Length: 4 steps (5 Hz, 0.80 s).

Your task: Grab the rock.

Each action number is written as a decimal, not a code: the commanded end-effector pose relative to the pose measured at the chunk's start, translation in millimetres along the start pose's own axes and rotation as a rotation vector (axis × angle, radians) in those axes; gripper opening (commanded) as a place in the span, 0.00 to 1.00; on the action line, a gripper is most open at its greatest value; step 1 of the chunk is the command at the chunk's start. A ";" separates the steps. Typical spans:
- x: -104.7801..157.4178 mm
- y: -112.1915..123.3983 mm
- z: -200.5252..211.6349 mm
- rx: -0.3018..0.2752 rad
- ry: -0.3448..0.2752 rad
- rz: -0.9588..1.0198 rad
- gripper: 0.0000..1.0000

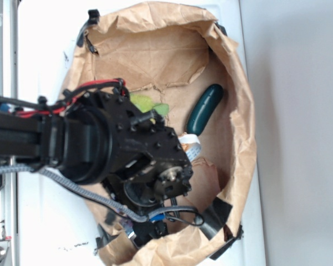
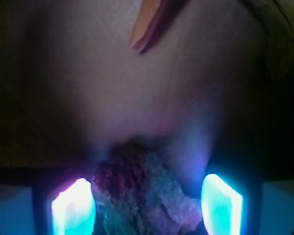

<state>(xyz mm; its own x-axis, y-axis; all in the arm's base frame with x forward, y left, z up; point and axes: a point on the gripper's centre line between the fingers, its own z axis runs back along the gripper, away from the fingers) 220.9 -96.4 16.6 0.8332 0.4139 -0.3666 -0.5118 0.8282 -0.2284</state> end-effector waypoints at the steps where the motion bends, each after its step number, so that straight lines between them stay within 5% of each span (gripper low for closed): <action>1: 4.1 9.9 -7.8 -0.003 -0.021 -0.041 0.00; 3: 6.0 16.6 59.1 -0.123 -0.050 -0.022 0.00; 4: 10.2 20.5 116.1 -0.246 -0.131 0.029 0.00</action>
<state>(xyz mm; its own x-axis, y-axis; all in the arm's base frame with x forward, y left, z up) 239.3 -39.4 104.0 0.8177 0.4842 -0.3114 -0.5752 0.7081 -0.4096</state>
